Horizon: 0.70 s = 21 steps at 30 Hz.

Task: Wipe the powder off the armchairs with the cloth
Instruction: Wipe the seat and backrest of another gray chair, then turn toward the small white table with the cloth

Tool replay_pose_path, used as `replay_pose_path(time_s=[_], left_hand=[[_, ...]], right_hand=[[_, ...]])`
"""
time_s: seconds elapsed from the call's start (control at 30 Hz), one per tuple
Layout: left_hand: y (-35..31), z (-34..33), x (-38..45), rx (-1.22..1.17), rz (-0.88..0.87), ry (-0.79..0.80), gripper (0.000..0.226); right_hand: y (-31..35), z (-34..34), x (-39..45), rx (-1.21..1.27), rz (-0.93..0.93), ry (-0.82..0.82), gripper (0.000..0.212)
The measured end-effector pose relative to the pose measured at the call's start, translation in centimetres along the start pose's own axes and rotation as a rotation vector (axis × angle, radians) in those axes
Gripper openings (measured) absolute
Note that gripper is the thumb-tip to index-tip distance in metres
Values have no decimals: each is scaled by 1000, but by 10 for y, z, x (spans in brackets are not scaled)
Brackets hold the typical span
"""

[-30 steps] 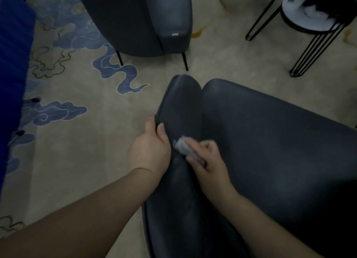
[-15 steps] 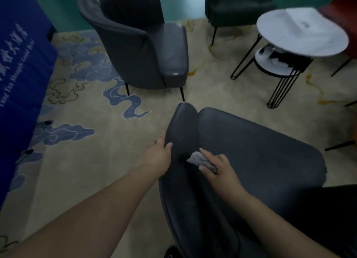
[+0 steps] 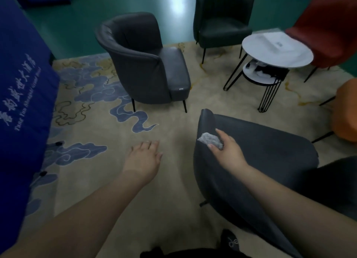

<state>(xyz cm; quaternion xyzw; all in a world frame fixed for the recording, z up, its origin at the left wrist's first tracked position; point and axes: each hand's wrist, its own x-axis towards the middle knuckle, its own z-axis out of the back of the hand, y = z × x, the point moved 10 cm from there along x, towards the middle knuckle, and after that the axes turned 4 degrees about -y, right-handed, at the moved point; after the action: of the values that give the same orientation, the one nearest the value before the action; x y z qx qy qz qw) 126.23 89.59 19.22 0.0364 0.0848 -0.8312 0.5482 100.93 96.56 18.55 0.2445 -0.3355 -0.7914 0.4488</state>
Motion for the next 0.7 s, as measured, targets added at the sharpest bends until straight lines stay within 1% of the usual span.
replay_pose_path(time_s=[0.13,0.23,0.33,0.43,0.57,0.7], left_hand=[[54,19,-20,80,-81,-8,52],[88,30,-17,83,-77,-12,53],[110,36,-2,72,-67,-4,53],[123,35,18,65,-65,17,54],[131,32,60,74,-78,29,54],[135,32,117,86,-85,48,54]], right_hand=[[49,-33,-14,43,-24,-74,54],[80,-46,-14,53,-29,-105,48],[105,-48,-8,43,-16,-131,37],[116,-50,7,25,-12,-135,29],[118,-61,46,56,-66,-120,19],[117,-72,101,92,-106,-116,24]])
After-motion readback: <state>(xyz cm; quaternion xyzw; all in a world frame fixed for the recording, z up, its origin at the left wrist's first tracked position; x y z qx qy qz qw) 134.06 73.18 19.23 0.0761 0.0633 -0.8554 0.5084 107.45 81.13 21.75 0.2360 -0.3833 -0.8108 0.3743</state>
